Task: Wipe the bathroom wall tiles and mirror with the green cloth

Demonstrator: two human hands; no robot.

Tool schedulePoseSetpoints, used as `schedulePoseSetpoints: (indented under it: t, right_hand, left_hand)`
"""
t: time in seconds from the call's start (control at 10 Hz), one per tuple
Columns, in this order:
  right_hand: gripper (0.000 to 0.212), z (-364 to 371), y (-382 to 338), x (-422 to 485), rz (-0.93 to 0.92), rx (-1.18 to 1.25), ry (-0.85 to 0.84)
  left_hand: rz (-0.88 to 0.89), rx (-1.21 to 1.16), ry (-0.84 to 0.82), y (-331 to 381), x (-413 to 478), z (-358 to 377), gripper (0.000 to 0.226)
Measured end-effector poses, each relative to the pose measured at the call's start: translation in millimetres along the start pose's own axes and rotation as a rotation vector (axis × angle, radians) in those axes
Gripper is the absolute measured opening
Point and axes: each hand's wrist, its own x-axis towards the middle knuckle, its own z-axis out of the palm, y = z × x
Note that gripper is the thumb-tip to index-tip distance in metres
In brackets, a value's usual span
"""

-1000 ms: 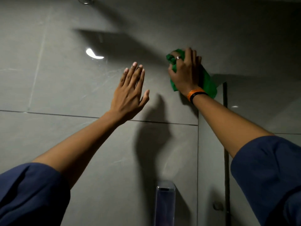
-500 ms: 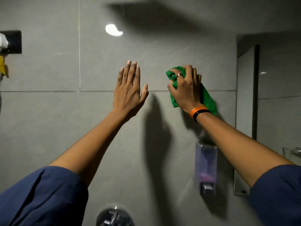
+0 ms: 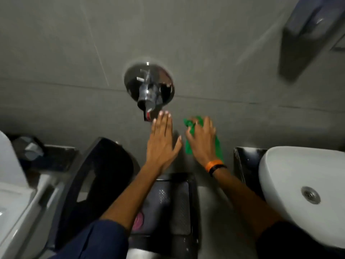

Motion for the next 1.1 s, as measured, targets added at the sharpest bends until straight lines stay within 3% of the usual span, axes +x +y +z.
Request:
schedulePoseSetpoints:
  t: [0.1,0.3,0.4,0.6,0.7,0.8,1.0,1.1]
  right_hand:
    - [0.029,110,35,-96,0.080,0.017,-0.229]
    - [0.035,245,82,-207,0.267,0.001,-0.583]
    - [0.035,285,95,-229,0.243,-0.010,-0.608]
    - [0.056,359,134,-267,0.068,-0.208,-0.679]
    - [0.060,374,149,-275,-0.001,-0.216,-0.589]
    - [0.059,380,150,-282,-0.009,-0.213,-0.540]
    - [0.067,377,148,-272,0.012,-0.169,-0.603]
    - [0.077,336,141,-258,0.031,-0.061,-0.551]
  left_hand:
    - [-0.133,0.000,-0.200,-42,-100,98,0.076]
    - [-0.294,0.060,-0.486,-106,-228,212,0.083]
    - [-0.286,0.083,-0.549,-124,-252,247,0.083]
    - [-0.211,0.046,-0.573,-140,-283,315,0.072]
    - [-0.239,0.020,-0.526,-145,-295,341,0.068]
    - [-0.256,0.032,-0.519,-147,-304,351,0.067]
    - [-0.240,0.024,-0.545,-156,-300,349,0.066]
    - [-0.265,-0.041,-0.474,-139,-284,309,0.066]
